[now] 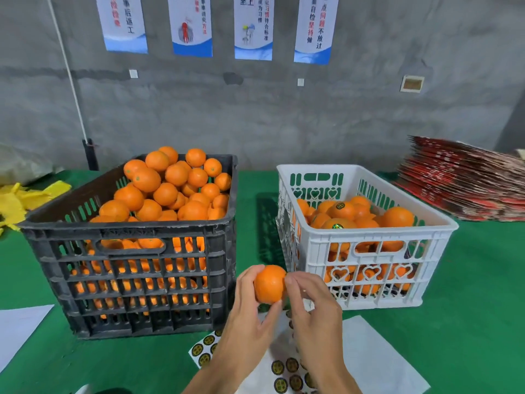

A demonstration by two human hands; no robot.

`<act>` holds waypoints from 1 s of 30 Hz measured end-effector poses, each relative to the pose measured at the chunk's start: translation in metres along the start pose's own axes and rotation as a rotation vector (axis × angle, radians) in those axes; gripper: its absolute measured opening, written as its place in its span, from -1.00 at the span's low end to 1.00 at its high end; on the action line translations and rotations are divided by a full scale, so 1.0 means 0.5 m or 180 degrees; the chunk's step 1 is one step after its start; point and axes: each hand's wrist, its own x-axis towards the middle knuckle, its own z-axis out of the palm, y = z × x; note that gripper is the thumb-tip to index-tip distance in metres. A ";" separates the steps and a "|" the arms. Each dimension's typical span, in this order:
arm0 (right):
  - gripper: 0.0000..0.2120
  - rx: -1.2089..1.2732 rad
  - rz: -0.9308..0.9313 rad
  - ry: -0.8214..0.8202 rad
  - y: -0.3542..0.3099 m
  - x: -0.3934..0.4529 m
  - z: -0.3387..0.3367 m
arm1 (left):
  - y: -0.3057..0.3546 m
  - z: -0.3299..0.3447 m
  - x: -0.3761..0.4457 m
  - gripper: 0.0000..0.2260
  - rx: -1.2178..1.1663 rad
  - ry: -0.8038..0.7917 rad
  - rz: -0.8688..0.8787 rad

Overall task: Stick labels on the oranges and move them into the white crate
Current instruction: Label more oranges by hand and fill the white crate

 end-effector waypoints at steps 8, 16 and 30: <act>-0.11 -0.0721 -0.0004 0.0328 -0.121 0.088 -0.038 | 0.160 0.034 0.108 -0.56 0.0389 0.0454 0.1018; -0.73 -0.0810 -0.0050 0.0657 -0.093 0.247 -0.134 | 0.260 0.033 0.219 -0.48 0.1606 -0.0009 0.1384; -0.76 -0.0064 -0.0773 -0.0843 -0.245 0.296 0.135 | 0.182 -0.357 0.309 -0.78 0.2835 0.0531 -0.0282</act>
